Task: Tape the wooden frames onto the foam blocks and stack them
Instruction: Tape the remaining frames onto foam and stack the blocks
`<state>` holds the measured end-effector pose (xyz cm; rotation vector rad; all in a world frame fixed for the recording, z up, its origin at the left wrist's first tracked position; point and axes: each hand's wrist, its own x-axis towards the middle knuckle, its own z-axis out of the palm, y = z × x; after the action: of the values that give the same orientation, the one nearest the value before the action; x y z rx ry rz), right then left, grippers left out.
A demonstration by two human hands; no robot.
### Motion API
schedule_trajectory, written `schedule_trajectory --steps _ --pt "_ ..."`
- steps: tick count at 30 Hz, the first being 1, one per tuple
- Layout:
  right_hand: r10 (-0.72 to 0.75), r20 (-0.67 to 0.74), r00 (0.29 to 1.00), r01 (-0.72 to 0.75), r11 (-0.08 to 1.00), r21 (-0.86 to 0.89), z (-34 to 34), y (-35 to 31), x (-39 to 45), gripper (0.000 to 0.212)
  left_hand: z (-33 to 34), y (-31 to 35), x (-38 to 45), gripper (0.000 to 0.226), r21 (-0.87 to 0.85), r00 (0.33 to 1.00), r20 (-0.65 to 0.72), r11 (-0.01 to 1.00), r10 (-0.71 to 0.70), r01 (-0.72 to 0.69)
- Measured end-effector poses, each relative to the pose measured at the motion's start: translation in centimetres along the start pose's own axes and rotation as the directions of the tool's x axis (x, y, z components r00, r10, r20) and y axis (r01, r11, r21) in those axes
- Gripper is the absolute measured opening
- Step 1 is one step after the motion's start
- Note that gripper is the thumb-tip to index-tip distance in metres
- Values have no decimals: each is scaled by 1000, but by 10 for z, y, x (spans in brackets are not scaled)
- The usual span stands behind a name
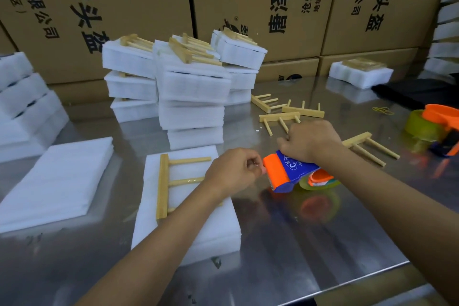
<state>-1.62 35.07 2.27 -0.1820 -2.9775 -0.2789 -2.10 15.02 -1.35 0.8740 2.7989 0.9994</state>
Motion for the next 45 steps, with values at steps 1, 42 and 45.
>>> schedule_trajectory --steps 1,42,45 --pt "12 -13 1000 -12 1000 1 0 -1 -2 40 0 0 0 11 6 1000 4 1000 4 -4" --pt "395 -493 775 -180 886 426 15 -35 -94 18 -19 15 -18 33 -459 999 -23 888 33 -39" --pt "210 -391 896 86 782 617 -7 -46 -88 42 -19 14 -16 34 -456 1000 -16 890 19 -25"
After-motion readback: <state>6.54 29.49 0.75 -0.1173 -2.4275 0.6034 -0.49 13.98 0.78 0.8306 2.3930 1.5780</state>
